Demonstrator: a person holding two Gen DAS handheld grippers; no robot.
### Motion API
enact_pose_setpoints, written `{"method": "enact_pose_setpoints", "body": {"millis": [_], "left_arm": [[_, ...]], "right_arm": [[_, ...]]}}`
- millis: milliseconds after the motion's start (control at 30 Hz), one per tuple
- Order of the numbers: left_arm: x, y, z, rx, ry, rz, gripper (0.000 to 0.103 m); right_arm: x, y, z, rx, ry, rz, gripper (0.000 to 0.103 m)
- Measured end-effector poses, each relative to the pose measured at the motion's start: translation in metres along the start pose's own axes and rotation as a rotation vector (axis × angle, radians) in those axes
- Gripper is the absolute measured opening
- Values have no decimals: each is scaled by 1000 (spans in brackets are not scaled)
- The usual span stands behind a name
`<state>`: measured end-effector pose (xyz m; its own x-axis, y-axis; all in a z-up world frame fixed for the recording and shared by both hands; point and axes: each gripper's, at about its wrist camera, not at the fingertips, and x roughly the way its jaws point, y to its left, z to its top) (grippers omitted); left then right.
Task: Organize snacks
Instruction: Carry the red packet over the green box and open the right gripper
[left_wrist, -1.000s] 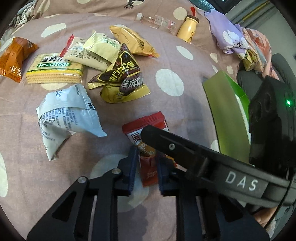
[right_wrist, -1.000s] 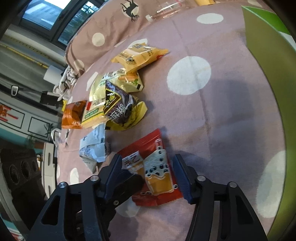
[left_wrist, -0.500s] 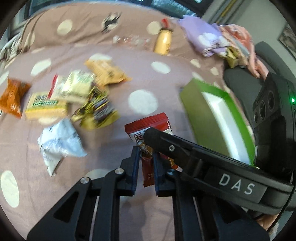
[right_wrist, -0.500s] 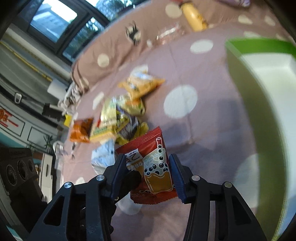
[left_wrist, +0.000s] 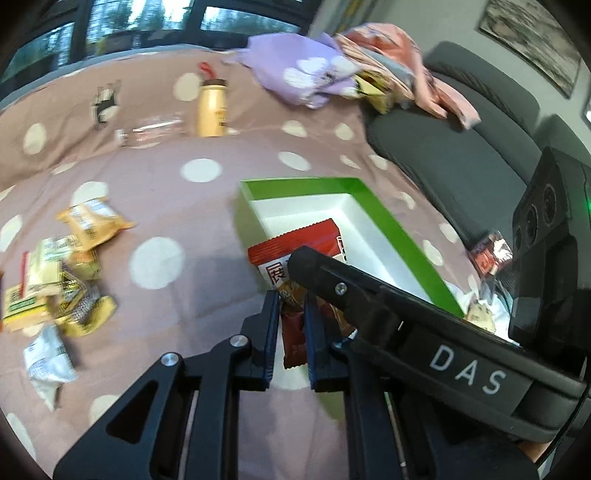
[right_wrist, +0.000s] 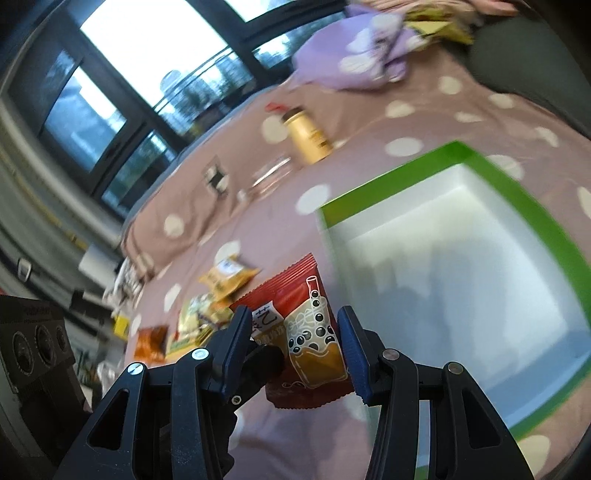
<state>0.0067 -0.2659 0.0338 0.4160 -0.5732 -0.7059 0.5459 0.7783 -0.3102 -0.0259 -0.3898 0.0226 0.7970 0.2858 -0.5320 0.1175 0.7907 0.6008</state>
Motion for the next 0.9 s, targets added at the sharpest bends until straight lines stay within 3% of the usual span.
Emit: {"method": "enact_pose_setpoints", "body": {"millis": [400,767,900], "left_arm": [[58,-53,9,102,103,-96,10],[90,-44,2,36,205,-97,10],[90,-45,-1,47,198,-74,9]], "right_arm": [[-21,-81,7,199,-82,-84,51],[2,-109,4,253,-16,-132,51],[10,-110,3,240,-5,-171,52]]}}
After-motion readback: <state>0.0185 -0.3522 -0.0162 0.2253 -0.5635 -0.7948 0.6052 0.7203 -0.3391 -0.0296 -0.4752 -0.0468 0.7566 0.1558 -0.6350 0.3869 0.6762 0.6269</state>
